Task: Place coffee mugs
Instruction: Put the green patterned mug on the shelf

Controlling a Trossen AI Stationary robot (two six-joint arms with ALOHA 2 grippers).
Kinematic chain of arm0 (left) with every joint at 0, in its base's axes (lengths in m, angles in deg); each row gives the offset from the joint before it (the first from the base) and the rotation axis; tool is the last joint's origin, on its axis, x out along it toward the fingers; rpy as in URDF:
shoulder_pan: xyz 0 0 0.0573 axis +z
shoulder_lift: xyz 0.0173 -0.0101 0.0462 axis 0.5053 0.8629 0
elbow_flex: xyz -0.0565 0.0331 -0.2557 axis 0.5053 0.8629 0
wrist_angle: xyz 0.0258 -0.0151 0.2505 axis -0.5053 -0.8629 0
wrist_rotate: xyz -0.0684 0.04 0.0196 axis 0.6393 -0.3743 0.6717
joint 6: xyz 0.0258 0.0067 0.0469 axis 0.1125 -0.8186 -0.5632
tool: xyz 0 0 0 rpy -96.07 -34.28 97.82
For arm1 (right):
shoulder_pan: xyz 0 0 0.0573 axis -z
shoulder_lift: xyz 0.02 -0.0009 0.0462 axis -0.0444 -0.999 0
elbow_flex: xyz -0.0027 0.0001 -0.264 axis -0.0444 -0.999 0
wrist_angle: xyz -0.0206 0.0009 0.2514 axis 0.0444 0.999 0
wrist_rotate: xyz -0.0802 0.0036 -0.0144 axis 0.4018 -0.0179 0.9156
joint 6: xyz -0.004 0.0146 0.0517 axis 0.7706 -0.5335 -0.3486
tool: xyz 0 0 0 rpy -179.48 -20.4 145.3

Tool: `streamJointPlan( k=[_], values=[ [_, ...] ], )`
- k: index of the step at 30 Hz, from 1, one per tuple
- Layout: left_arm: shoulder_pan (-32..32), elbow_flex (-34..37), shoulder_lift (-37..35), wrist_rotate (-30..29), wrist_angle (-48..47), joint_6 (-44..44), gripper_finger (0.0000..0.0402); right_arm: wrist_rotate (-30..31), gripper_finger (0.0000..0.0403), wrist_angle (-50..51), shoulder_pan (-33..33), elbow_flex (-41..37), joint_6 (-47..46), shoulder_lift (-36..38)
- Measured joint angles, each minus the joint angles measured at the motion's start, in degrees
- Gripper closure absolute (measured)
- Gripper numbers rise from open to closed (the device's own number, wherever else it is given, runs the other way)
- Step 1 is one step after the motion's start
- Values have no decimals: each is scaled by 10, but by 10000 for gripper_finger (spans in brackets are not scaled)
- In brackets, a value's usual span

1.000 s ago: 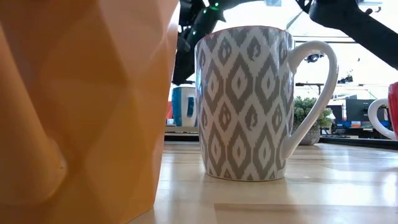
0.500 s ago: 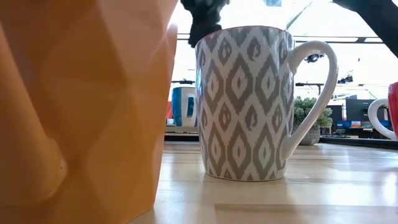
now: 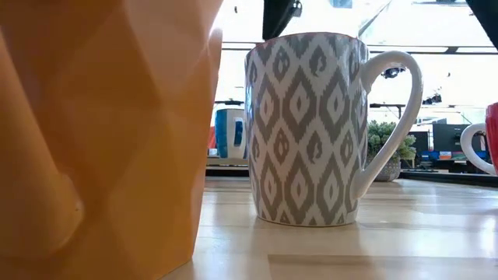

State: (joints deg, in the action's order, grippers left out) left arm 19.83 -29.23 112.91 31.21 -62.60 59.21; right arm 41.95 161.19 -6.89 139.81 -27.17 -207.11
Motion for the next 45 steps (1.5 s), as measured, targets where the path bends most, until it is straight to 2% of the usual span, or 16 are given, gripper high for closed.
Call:
streamJointPlan(
  k=[7, 14, 20, 23, 29, 35, 38, 42, 45],
  values=[
    [0, 0, 0, 0, 0, 7, 261, 15, 336, -19, -82, -47, -66, 0],
    [0, 0, 0, 7, 1, 26, 261, -15, 336, -122, -147, -140, -118, 0],
    [0, 0, 0, 13, 1, 25, 261, -7, 336, -124, -184, -185, -186, -1],
    [0, 0, 0, 13, -2, 33, 261, 42, 336, -126, -198, -187, -211, -1],
    [0, 0, 0, 13, -64, 113, 259, 142, 336, -88, -210, -187, -274, 4],
    [17, -15, 0, 33, -10, 117, 248, 265, 336, -42, -213, -187, -343, 33],
    [19, -58, 4, 46, -7, 79, 245, 303, 336, -40, -213, -187, -332, 61],
    [20, -117, 5, 41, -40, 12, 245, 312, 336, -39, -198, -187, -275, 117],
    [20, -140, 7, 27, -69, -1, 245, 328, 336, -26, -184, -187, -241, 173]
  ],
)
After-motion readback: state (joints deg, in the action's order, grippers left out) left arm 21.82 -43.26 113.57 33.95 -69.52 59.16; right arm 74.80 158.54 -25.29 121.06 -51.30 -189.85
